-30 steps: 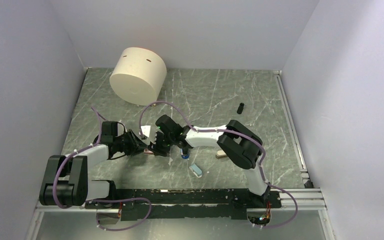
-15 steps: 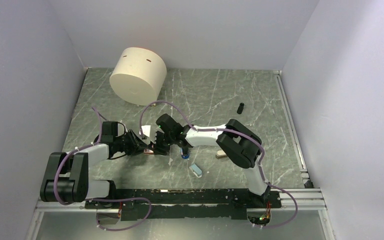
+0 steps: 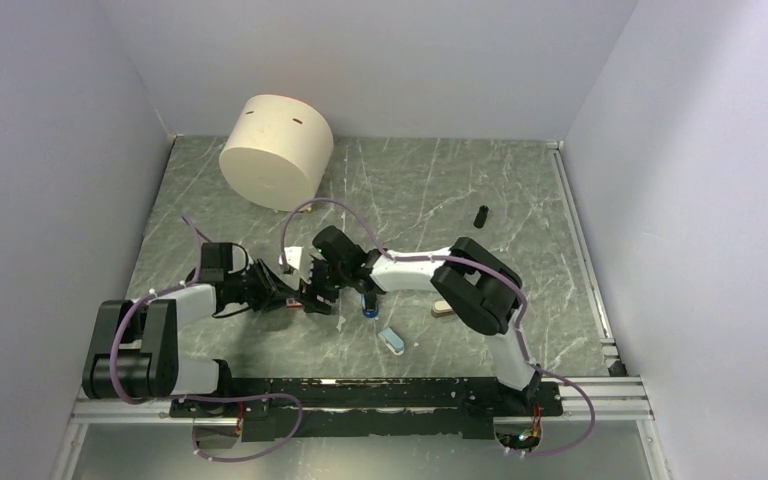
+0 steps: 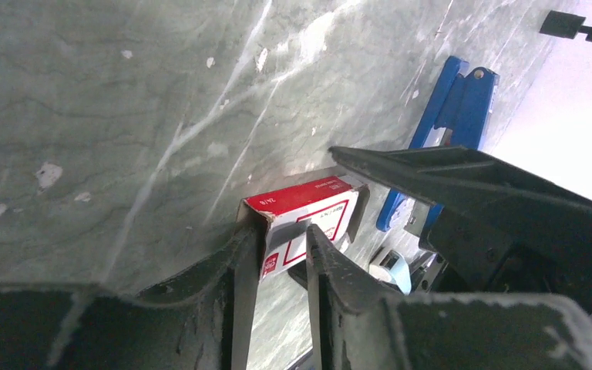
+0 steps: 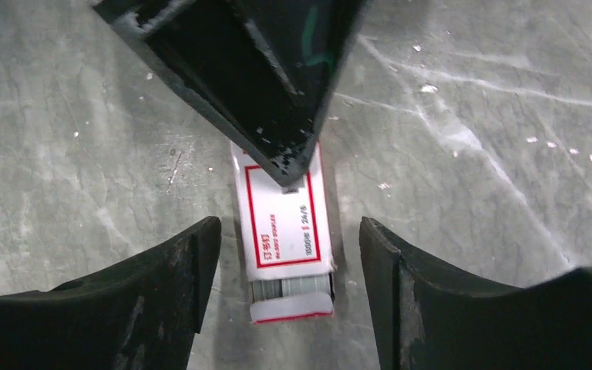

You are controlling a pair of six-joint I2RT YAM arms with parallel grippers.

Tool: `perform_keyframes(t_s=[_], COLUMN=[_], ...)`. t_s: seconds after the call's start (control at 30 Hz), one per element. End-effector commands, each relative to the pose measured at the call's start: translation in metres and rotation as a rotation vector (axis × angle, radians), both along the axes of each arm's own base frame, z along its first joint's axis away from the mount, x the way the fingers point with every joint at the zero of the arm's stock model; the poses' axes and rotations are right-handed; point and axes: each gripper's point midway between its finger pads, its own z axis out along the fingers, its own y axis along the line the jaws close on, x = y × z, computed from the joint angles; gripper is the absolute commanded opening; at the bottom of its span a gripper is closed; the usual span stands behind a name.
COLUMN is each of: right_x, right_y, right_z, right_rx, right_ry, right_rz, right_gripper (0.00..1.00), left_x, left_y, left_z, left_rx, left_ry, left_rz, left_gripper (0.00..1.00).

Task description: Load the staples into the stapler

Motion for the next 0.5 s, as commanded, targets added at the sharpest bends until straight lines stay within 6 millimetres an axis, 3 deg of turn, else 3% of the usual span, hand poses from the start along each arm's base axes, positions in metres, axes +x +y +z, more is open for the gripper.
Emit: perform_keyframes(t_s=[0.0,0.1,0.2,0.33,0.47], right_x=[0.02,0.032,0.044,0.057,0.043], right_y=[0.005,0.001,-0.008,-0.028,-0.035], right_z=[0.044,0.075,0.091,0.079,0.06], right_rx=[0.084,0.132,0.149,0.056,-0.013], right_ry=[0.034,0.068,0.109,0.17,0.254], right_rz=[-0.146,-0.295,-0.469,-0.705,-0.838], right_gripper=[0.73,0.74,0.73,0.73,0.76], left_x=[0.001,0.004,0.005,0.002,0.004], left_y=[0.013,0.017,0.019,0.019,0.017], left_z=[0.0,0.005,0.006,0.006,0.007], left_rx=[0.067,0.097,0.112,0.109,0.091], left_ry=[0.012,0.001,-0.002,0.017,0.023], left_rz=[0.019,0.013,0.014,0.022,0.034], left_gripper=[0.36,0.39,0.43,0.53,0.51])
